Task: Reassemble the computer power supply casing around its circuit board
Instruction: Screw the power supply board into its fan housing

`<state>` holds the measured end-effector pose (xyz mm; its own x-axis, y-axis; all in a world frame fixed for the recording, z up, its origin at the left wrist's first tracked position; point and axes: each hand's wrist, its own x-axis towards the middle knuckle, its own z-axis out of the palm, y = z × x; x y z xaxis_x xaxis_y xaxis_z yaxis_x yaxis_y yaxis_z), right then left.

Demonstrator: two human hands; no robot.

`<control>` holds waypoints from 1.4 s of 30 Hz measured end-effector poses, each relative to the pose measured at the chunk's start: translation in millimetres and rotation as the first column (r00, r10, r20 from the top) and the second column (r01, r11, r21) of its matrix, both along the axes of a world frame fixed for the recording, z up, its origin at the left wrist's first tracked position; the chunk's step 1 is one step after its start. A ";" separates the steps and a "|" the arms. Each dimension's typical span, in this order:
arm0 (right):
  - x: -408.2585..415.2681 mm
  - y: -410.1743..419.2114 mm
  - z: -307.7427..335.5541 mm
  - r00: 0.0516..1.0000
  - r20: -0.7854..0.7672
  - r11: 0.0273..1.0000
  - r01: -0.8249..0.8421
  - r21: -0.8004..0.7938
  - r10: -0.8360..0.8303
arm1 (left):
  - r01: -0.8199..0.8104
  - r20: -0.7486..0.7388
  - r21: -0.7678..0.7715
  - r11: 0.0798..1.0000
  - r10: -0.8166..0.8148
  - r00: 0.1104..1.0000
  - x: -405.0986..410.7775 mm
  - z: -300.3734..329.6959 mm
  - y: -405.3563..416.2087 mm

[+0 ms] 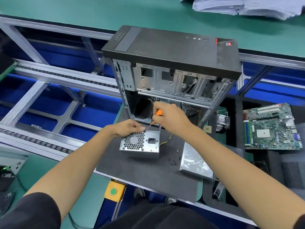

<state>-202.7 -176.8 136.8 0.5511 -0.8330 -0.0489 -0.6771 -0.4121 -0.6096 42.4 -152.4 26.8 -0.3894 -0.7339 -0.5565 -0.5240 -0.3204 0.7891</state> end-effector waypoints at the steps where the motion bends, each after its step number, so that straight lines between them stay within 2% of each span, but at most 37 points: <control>1: -0.1 -0.9 0.3 1.000 0.005 1.000 0.003 0.001 -0.003 | 0.001 0.003 -0.005 1.000 -0.001 1.000 -0.3 -0.6 -0.3; 6: 1.9 -2.2 3.3 0.999 0.005 0.999 -0.034 0.034 0.033 | -0.007 0.004 -0.011 1.000 0.007 1.000 -1.1 -4.1 -1.8; 15: 3.6 -2.9 5.8 0.999 -0.032 0.998 -0.029 -0.052 0.028 | -0.012 0.001 -0.019 1.000 0.012 1.000 -0.5 -4.2 0.0; 23: 3.6 -2.0 7.0 1.000 0.025 1.000 -0.009 0.027 0.008 | -0.015 -0.025 0.002 1.000 0.015 1.000 -1.2 -3.0 -0.2; 36: 5.9 -0.1 3.2 1.000 -0.007 1.000 -0.019 -0.012 0.019 | -0.019 -0.032 -0.026 0.999 0.018 0.999 -3.0 -0.9 3.0; 39: 8.1 -2.5 7.8 0.989 -0.112 0.991 -0.104 -0.090 0.094 | -0.027 -0.032 -0.034 0.999 0.025 0.999 -2.3 -0.2 2.3; 42: 15.9 -8.7 19.7 0.927 -0.269 0.924 -0.320 -0.208 0.261 | 0.003 -0.052 -0.044 0.999 -0.006 0.999 -2.6 1.1 2.3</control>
